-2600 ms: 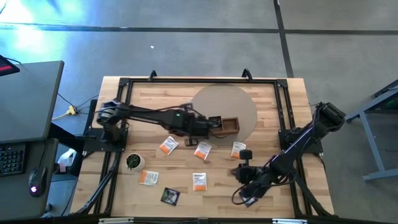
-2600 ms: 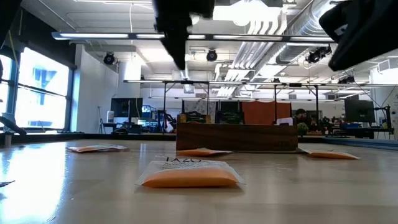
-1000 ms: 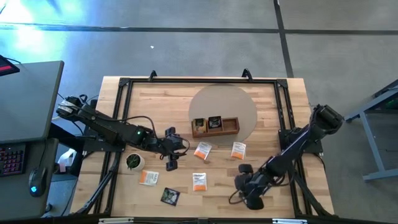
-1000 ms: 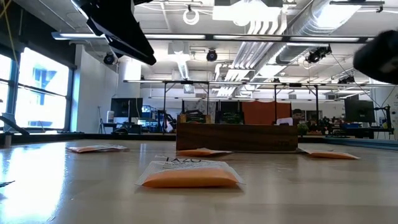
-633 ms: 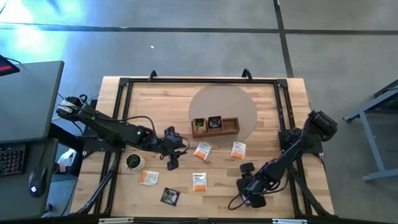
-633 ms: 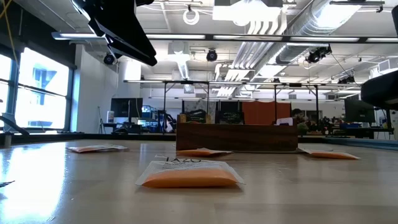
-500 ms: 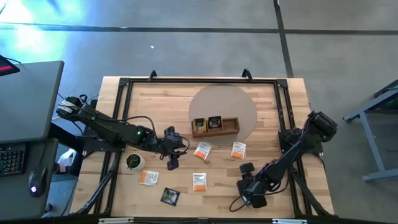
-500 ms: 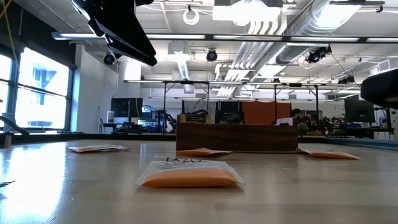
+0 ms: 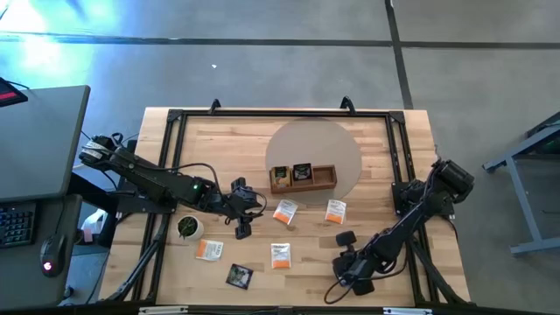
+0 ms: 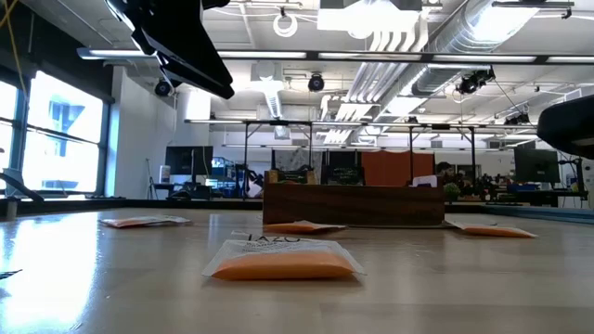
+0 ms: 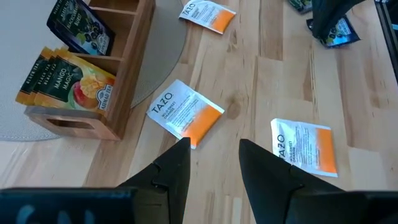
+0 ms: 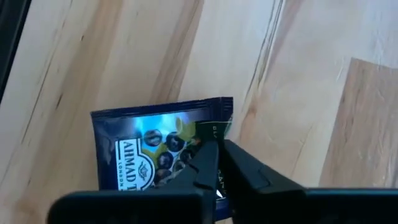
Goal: Pick & Place Tea
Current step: Put the violet tea bag into the middle section of the wooden organizer
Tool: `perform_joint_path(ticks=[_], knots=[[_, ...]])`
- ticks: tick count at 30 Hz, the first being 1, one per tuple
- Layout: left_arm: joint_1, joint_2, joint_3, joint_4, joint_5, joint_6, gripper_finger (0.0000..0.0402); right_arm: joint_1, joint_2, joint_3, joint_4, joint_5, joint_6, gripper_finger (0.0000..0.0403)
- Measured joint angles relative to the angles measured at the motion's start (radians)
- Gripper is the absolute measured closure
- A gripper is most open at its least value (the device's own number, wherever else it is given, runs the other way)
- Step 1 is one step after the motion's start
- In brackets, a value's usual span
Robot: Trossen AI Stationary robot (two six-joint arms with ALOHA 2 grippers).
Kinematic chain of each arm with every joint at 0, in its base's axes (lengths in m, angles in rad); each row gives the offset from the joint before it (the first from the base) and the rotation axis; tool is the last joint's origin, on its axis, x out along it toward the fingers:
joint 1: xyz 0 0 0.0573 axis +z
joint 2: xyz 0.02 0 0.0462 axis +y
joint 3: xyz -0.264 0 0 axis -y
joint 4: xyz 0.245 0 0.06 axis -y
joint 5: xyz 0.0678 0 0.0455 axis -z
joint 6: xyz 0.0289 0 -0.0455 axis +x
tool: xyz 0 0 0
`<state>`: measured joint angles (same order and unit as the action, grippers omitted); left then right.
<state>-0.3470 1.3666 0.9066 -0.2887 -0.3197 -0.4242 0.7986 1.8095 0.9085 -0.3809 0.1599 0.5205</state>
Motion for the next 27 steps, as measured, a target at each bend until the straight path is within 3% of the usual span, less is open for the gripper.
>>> perform_joint_path(ticks=[4, 7, 15, 20, 24, 27], knots=[[0.000, 0.000, 0.000, -0.001, -0.004, 0.001, 0.0266, 0.002, 0.001, -0.003, 0.002, 0.066, -0.003, 0.0389], [0.000, 0.000, 0.000, -0.001, -0.004, 0.013, 0.0266, -0.003, 0.008, -0.006, 0.027, 0.177, -0.007, 0.0392], [0.000, 0.000, 0.000, -0.001, -0.005, 0.035, 0.0266, -0.064, 0.014, -0.009, 0.115, 0.800, -0.059, 0.0400], [0.000, 0.000, 0.001, -0.001, -0.008, 0.103, 0.0266, -0.187, 0.015, -0.011, 0.294, 1.019, -0.360, 0.0400], [0.000, 0.000, 0.001, 0.000, -0.033, 0.115, 0.0266, -0.322, 0.014, -0.010, 0.459, 1.038, -0.687, 0.0401], [0.001, 0.000, 0.001, -0.001, -0.039, 0.118, 0.0266, -0.423, 0.013, -0.009, 0.509, 1.063, -0.836, 0.0401]])
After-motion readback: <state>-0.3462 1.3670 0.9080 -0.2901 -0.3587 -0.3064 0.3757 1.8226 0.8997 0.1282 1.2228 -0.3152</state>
